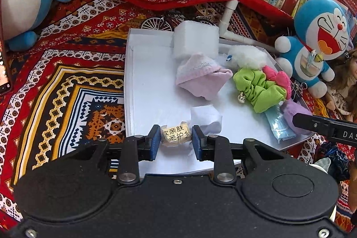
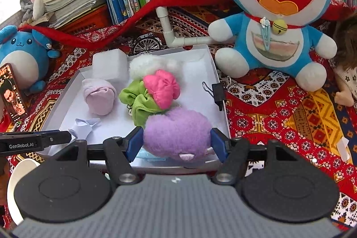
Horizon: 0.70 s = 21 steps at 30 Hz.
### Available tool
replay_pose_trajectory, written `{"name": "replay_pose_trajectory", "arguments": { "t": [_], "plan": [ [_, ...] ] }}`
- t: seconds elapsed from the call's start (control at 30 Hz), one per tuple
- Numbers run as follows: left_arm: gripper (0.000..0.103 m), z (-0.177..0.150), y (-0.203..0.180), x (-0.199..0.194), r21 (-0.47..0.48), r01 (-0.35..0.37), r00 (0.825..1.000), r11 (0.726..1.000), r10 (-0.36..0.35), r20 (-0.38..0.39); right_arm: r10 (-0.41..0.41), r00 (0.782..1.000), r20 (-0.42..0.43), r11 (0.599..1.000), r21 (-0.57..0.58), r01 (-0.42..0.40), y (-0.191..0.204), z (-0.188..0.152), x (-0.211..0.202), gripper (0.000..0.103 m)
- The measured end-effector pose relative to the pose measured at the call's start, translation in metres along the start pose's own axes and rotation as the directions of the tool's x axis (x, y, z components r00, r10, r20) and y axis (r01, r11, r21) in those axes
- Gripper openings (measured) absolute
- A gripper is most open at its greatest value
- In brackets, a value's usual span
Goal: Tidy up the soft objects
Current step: 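Lower the held packet and purple plush ball with both tools into the box, then open the left tool to drop the packet while the right tool releases the plush ball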
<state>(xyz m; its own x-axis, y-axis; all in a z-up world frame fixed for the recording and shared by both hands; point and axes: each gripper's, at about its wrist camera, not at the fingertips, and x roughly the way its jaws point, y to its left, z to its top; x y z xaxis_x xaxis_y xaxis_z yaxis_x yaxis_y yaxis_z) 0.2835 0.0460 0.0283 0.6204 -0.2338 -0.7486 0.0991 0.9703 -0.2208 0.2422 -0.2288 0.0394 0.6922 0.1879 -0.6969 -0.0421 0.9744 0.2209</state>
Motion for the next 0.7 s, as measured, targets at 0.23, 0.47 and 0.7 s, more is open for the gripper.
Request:
{"name": "replay_pose_trajectory", "arguments": {
  "t": [0.23,0.47,0.7],
  "plan": [
    [0.028,-0.0017,-0.0011,-0.0003,0.002,0.003,1.000,1.000,-0.003,-0.002,0.003,1.000,-0.011,1.000,0.011,-0.003,-0.0034,-0.0036,0.0019,0.068],
    [0.033,-0.0022,-0.0018,-0.0006,0.000,0.008,1.000,1.000,-0.008,0.001,0.004,1.000,-0.010,1.000,0.011,-0.004,-0.0032,-0.0037,0.0013,0.070],
    [0.041,-0.0028,0.0000,-0.0048,-0.013,0.016,1.000,1.000,-0.016,0.015,0.000,1.000,-0.008,1.000,0.008,0.000,-0.0022,-0.0033,-0.0005,0.071]
  ]
}}
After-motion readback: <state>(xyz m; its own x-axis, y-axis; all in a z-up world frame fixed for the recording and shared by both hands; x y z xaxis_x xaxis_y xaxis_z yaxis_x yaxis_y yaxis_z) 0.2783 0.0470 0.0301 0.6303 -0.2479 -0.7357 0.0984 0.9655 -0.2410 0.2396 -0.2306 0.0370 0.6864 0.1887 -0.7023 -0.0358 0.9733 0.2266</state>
